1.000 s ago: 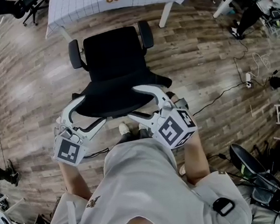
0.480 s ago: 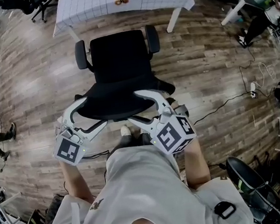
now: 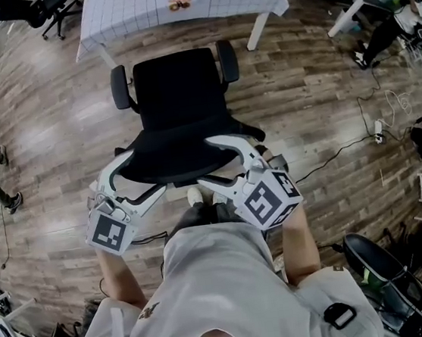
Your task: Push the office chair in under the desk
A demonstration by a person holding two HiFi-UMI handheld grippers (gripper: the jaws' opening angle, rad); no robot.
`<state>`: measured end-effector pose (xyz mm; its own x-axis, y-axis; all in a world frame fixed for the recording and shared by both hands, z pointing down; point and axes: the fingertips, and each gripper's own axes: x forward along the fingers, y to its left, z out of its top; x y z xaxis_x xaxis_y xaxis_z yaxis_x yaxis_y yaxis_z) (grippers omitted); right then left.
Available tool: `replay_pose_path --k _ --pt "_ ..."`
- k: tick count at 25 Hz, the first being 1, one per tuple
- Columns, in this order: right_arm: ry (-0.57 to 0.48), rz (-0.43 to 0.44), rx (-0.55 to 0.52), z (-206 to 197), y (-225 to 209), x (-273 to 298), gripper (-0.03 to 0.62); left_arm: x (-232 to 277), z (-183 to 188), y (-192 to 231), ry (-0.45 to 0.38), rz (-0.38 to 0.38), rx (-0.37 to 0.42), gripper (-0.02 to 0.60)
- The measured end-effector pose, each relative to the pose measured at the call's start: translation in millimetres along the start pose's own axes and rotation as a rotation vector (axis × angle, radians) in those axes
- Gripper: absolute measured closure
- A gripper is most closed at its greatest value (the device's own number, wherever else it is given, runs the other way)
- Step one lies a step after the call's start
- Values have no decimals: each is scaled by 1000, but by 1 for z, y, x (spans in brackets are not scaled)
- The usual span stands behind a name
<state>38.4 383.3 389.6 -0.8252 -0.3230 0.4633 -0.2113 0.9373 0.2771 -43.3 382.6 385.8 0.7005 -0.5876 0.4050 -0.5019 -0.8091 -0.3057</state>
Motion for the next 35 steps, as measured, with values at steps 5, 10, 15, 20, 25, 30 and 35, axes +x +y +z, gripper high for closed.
replay_pose_path --k 5,10,15,20,25,30,35 --pt "10 7 6 1 1 3 272 -1 -1 1 -9 -2 -8 204" --pt "8 4 10 0 -4 4 271 2 -1 6 -14 -5 -2 204" --pt "20 6 18 -2 -9 5 272 9 0 8 -59 -25 13 204" --pt "25 6 18 -3 -20 12 272 14 -3 19 -50 -28 19 206" --pt "26 16 12 -9 -34 9 273 29 1 24 -42 -35 24 212" --pt "22 25 12 -18 -47 2 272 45 4 24 -16 -43 4 213" --pt "8 47 3 -22 -61 -4 273 55 15 33 5 -18 -10 212"
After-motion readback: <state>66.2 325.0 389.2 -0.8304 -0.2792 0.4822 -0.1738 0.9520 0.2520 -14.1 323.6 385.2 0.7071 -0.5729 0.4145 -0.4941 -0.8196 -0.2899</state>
